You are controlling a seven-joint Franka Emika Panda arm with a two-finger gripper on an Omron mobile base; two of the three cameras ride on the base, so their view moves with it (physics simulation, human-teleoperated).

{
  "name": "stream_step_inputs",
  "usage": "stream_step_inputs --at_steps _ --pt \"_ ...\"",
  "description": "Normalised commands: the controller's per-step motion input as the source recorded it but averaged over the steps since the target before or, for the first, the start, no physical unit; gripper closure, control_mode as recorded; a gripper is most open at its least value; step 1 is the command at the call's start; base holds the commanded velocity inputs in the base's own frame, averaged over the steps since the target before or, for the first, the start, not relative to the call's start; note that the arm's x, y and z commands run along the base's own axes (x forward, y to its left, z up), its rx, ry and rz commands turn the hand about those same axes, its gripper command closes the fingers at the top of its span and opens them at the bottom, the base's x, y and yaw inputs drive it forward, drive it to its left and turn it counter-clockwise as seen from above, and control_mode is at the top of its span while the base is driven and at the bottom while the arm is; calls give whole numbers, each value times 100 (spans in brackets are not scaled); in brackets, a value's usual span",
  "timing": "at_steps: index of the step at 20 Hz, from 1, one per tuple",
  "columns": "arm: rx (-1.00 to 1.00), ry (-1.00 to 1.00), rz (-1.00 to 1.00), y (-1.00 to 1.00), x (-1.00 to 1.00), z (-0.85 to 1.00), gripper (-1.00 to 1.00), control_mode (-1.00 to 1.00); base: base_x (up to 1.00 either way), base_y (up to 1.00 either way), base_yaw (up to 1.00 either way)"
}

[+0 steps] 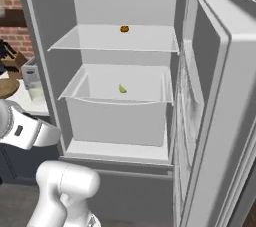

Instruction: Grab a lemon wedge from the fridge and one ice cube from the ice bowl, and put them in the glass of lemonade.

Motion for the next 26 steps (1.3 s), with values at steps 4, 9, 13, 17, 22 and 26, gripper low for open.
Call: stream_step_inputs --at_steps 4,9,13,17,22,26 --pt "0 0 0 0 0 0 -100 100 0 -7 18" --pt "0 0 0 0 0 0 -100 100 23 -14 12" --pt "0 0 0 0 0 0 -100 100 33 -39 4" --pt "0 0 0 0 0 0 -100 100 36 -54 3" --pt "0 0 0 0 0 0 -100 100 54 -32 0" --pt "0 0 0 0 0 0 -100 100 51 2 0"
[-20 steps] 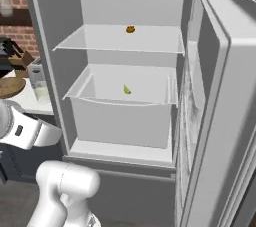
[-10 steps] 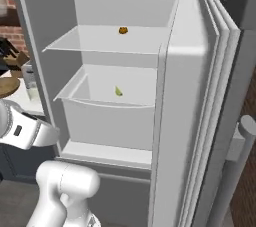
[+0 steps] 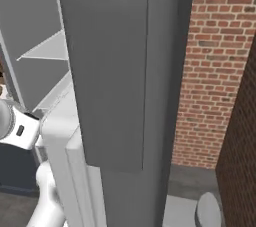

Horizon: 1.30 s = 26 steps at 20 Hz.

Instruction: Grab a lemon wedge from the fridge and one ice cube from the ice bowl, and put them in the glass of lemonade.

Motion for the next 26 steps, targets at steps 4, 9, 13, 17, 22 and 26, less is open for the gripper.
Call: stream_step_inputs --at_steps 4,9,13,17,22,26 --pt "0 0 0 0 0 0 -100 100 28 10 0" --pt "0 0 0 0 0 0 -100 100 2 2 0" --pt "0 0 0 0 0 -5 -100 -100 0 0 0" --pt "0 0 2 0 5 -12 -100 -100 0 0 0" --pt "0 0 4 -5 40 -12 -100 -100 0 0 0" --pt "0 7 3 -11 71 -2 -100 -100 0 0 0"
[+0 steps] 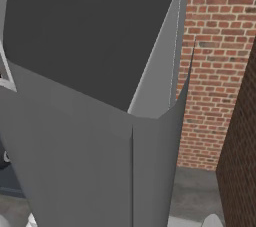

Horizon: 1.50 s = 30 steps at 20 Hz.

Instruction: Grab a lemon wedge from the fridge and one ice cube from the ice bowl, and put them in the glass of lemonade.

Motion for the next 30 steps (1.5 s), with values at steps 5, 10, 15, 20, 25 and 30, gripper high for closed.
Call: stream_step_inputs --at_steps 5,10,15,20,25,30 --pt "-2 16 3 -3 67 -2 -100 -100 0 0 0" --pt "-1 4 -2 26 17 -7 -100 -100 0 0 0" --pt "0 0 1 5 73 -34 -100 -100 0 0 0" --pt "0 0 12 -4 68 -78 -100 -100 0 0 0" --pt "0 0 12 -15 50 -53 -100 -100 0 0 0" --pt "-2 1 13 -12 39 -24 -100 -100 0 0 0"
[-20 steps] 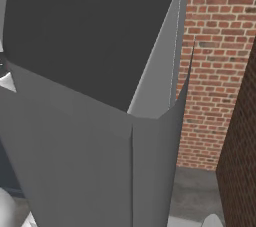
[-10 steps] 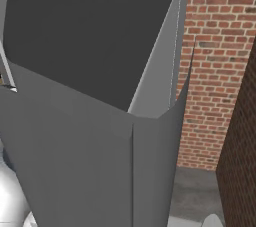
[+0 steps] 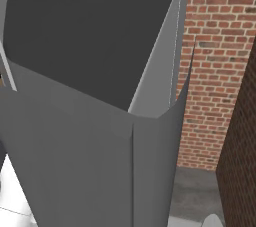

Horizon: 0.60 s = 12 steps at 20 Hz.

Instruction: Grab a lemon wedge from the fridge and one ice cube from the ice bowl, and put them in the glass of lemonade.

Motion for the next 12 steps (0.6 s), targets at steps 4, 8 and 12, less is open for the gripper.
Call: stream_step_inputs --at_steps 4,8,12 --pt "-10 5 13 0 37 0 -100 -100 0 0 0" --pt "-10 9 15 0 51 0 -100 -100 0 0 0" --pt "-4 6 18 -5 53 0 -100 -100 0 0 0"
